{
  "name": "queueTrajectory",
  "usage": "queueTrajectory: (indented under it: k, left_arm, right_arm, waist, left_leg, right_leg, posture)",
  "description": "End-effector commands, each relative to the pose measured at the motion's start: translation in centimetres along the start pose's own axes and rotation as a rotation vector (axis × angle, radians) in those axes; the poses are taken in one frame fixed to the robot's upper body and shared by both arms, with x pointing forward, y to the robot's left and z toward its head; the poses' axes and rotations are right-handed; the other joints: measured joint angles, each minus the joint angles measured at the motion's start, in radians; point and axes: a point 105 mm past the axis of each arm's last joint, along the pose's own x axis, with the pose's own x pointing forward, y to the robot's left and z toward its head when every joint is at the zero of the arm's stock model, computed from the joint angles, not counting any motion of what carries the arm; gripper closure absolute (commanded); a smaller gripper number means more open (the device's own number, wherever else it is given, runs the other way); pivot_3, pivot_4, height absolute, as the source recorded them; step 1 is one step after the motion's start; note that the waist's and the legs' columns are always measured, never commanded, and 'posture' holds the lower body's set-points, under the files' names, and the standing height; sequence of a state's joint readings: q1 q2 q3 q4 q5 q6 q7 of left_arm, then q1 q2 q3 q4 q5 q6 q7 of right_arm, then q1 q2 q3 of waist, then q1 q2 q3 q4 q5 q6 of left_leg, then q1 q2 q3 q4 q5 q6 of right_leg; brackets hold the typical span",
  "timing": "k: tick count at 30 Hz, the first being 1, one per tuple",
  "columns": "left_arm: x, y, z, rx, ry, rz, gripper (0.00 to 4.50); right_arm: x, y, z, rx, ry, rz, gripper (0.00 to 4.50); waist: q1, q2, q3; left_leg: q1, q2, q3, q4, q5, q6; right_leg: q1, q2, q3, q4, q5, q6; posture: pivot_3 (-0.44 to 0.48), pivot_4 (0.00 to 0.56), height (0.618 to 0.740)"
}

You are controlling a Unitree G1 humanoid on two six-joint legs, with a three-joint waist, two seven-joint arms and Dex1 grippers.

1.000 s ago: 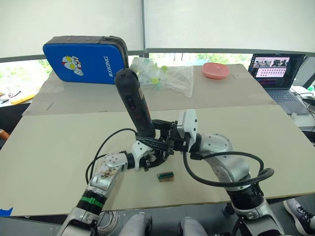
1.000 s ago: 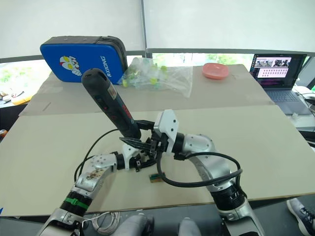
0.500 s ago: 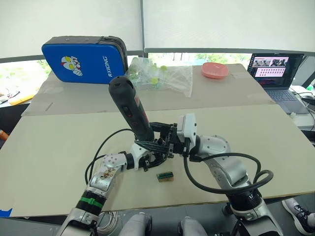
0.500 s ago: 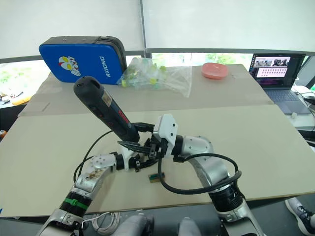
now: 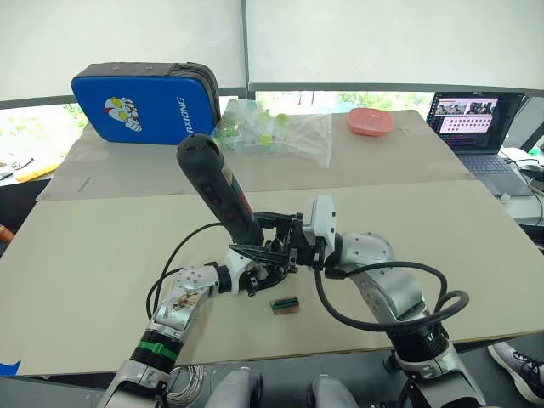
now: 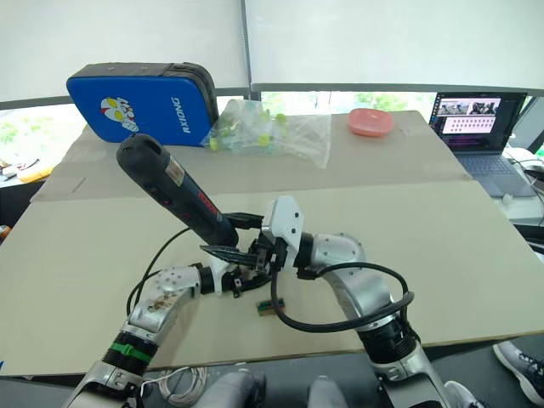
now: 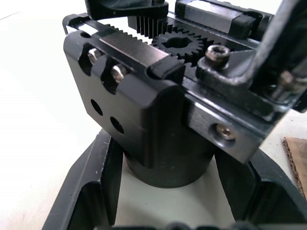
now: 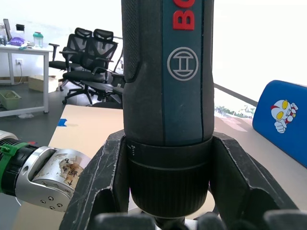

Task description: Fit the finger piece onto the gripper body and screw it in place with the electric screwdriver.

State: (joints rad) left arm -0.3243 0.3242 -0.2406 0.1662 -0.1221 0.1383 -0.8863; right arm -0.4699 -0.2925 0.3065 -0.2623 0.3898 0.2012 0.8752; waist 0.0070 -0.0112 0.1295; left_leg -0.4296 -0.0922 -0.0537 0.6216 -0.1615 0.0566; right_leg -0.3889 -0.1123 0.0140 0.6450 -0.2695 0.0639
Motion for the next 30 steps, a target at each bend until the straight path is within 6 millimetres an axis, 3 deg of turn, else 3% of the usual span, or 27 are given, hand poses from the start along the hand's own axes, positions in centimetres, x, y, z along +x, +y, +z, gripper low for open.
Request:
queueTrajectory:
  k: [1,8,15,30]
  left_arm:
    - [0.2,-1.3,-1.3,-0.033,0.050,-0.062,2.21]
    - [0.1,-1.3,-1.3,-0.032,0.053,-0.060,2.21]
    - [0.0,-1.3,-1.3,-0.035,0.055,-0.060,2.21]
    - [-0.1,-1.1,-1.3,-0.030,0.054,-0.052,2.21]
  right_arm:
    - [0.1,0.8,-2.8,0.099,0.092,0.026,2.59]
    - [0.1,0.8,-3.1,0.095,0.099,0.018,2.59]
    - [-0.6,-1.1,-1.2,0.122,-0.015,-0.090,2.59]
    - [-2.4,-1.8,-2.1,0.170,0.013,-0.177,2.59]
  waist:
    - [0.000,0.000,0.000]
    - [0.000,0.000,0.000]
    - [0.000,0.000,0.000]
    - [0.003,0.000,0.000]
  left_leg:
    - [0.000,0.000,0.000,0.000,0.000,0.000]
    - [0.000,0.000,0.000,0.000,0.000,0.000]
    - [0.000,0.000,0.000,-0.001,0.000,0.000]
    - [0.001,0.000,0.000,-0.005,0.000,0.000]
  right_leg:
    - [0.000,0.000,0.000,0.000,0.000,0.000]
    - [0.000,0.000,0.000,-0.001,0.000,0.000]
    - [0.000,0.000,0.000,-0.001,0.000,0.000]
    - [0.000,-0.001,0.001,-0.003,0.000,0.000]
  posture:
    - [0.000,0.150,0.740]
    - [0.000,0.150,0.740]
    - [0.000,0.150,0.740]
    - [0.000,0.150,0.740]
